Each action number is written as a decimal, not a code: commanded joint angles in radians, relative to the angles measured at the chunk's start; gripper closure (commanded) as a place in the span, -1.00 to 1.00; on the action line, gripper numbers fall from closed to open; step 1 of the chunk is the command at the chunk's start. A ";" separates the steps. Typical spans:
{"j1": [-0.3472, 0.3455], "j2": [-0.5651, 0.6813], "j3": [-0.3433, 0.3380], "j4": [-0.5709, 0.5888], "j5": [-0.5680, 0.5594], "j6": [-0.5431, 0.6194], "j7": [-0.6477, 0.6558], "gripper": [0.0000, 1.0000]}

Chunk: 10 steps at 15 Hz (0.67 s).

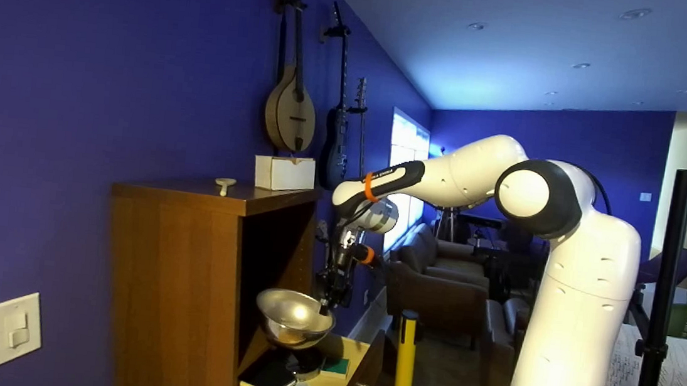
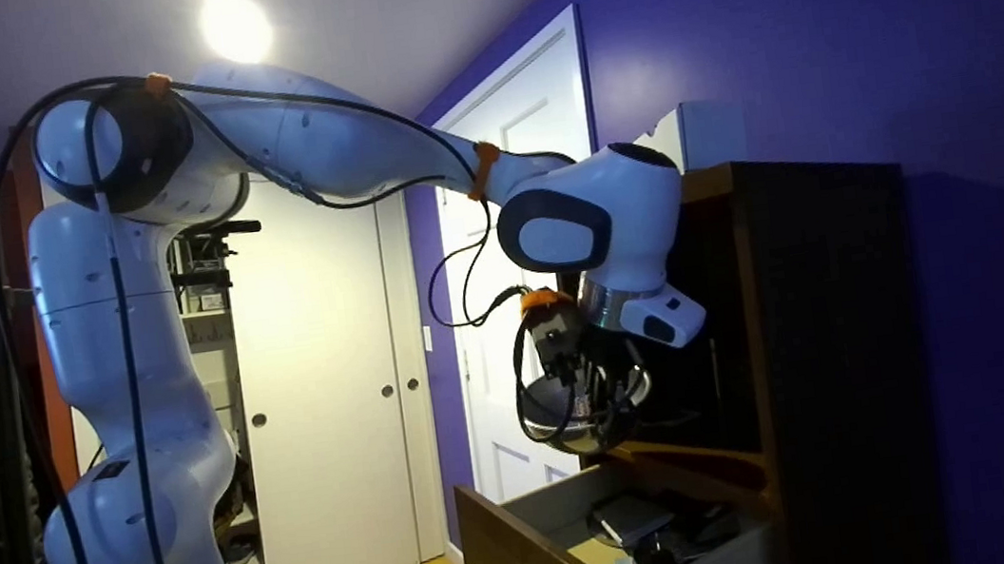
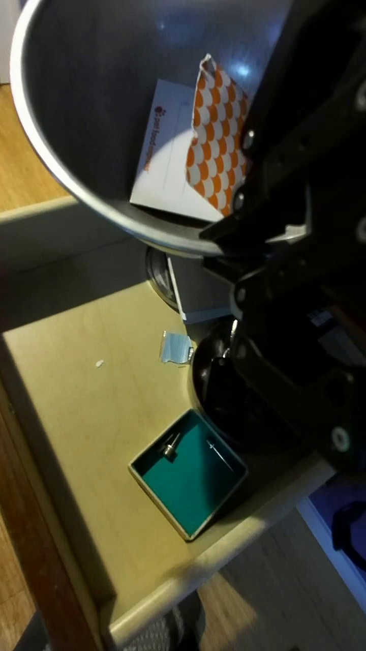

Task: Put the silver bowl on the shelf

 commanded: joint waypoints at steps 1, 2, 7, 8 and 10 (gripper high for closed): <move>-0.023 -0.015 -0.007 -0.010 0.064 0.066 0.117 0.95; -0.025 -0.018 -0.009 -0.013 0.080 0.084 0.148 0.95; 0.000 -0.049 0.031 -0.085 0.203 0.300 0.290 0.95; 0.007 -0.053 0.043 -0.103 0.226 0.364 0.310 0.95; 0.024 -0.050 0.072 -0.135 0.257 0.493 0.347 0.95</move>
